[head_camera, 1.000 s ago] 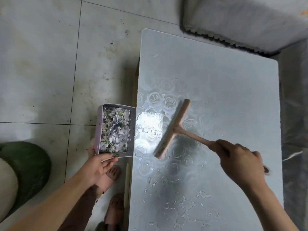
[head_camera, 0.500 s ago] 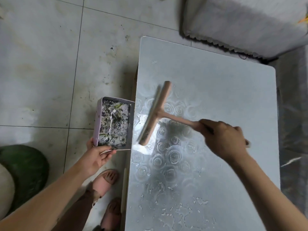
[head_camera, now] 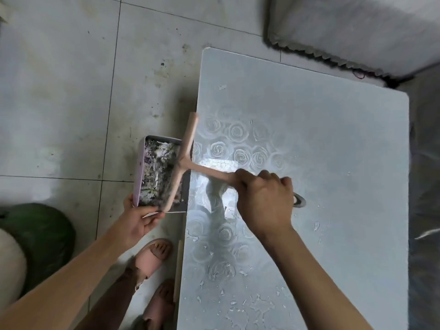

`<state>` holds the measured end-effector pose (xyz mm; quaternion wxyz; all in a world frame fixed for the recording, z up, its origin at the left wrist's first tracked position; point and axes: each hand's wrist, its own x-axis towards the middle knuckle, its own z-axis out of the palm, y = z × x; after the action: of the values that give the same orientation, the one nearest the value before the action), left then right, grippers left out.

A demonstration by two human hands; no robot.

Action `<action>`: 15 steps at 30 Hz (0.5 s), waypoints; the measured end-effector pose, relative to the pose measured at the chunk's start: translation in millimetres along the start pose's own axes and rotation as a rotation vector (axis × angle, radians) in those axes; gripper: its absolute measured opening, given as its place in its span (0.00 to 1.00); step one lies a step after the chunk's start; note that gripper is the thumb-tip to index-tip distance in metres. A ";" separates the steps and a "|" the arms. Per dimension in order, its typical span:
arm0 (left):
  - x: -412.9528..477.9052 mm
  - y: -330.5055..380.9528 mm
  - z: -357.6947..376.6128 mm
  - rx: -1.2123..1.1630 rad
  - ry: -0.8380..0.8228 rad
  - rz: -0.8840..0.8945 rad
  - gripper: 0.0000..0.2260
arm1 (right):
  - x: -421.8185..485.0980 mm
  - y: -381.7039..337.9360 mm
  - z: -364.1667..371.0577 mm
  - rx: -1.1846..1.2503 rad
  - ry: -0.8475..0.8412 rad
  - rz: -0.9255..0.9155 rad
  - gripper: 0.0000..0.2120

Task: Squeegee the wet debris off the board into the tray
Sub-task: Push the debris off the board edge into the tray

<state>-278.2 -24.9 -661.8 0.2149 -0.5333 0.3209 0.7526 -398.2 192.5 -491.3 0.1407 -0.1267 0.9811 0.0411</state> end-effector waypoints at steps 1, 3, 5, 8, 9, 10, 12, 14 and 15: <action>-0.1 0.6 -0.1 -0.003 0.006 -0.001 0.21 | -2.0 4.9 -6.1 0.003 0.030 0.022 0.04; -0.7 1.4 -0.3 0.005 0.012 -0.004 0.21 | -5.5 27.2 -15.2 -0.010 0.048 0.073 0.03; -1.5 1.3 0.2 0.018 0.011 -0.009 0.20 | -9.3 54.0 -19.2 -0.060 0.023 0.113 0.05; -0.8 0.8 0.0 0.025 0.012 -0.001 0.21 | -18.4 66.5 -16.0 -0.106 -0.013 0.173 0.05; -0.6 0.2 -0.1 0.025 0.013 0.004 0.22 | -21.1 63.0 -12.7 -0.100 -0.012 0.192 0.04; -0.7 0.7 -0.3 0.030 0.012 0.009 0.22 | -22.5 57.4 -9.4 -0.089 0.001 0.213 0.03; -1.2 -0.2 -0.2 0.040 0.013 0.016 0.22 | -21.3 49.8 -5.1 -0.087 0.051 0.237 0.04; -2.6 -0.1 1.1 0.052 0.015 0.030 0.22 | -16.1 49.4 -6.2 -0.083 0.075 0.234 0.04; -3.3 0.5 1.7 0.059 0.013 0.035 0.22 | -13.7 50.5 -7.9 -0.082 0.065 0.234 0.05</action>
<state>-278.6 -23.9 -658.1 0.2149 -0.5260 0.3535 0.7431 -400.7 243.6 -477.6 0.0979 -0.0183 0.9906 0.0934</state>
